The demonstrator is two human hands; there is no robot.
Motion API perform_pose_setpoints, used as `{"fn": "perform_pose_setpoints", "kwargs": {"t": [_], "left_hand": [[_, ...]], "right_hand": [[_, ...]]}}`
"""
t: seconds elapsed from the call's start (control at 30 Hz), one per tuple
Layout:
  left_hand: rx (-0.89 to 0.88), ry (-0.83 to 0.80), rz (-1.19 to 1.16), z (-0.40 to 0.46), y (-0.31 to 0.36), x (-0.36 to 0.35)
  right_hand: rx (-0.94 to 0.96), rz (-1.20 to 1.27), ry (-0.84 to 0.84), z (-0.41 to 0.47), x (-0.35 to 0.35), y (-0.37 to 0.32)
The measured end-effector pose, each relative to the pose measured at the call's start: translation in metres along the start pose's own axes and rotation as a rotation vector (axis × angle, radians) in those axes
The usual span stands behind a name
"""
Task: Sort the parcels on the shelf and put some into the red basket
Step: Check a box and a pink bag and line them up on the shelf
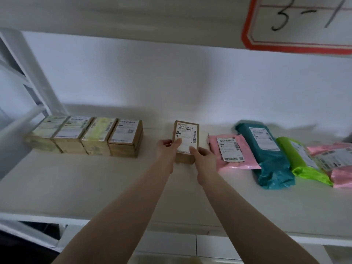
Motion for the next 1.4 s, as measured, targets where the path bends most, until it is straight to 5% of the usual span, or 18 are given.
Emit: {"fn": "perform_pose_setpoints", "kwargs": {"t": [0.43,1.07,1.4], "left_hand": [[-0.165,-0.061,-0.176,-0.004,0.014,0.081],[-0.296,-0.156,-0.283,-0.005,0.026,0.086],[-0.365,-0.095,-0.025,0.008,0.029,0.089]], "right_hand": [[0.057,0.163,-0.193,-0.049,-0.052,0.008],[0.136,0.221,-0.264,-0.062,-0.061,0.001],[0.025,0.197,-0.178,-0.048,-0.065,0.007]]}}
Point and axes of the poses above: each hand's wrist, its own z-axis towards the middle knuckle, its own x-axis out of the back of the hand, y = z × x, the point moved 6 cm from there along z, towards the middle knuckle, and after that the axes turned 3 degrees about y, right-handed, at the moved point
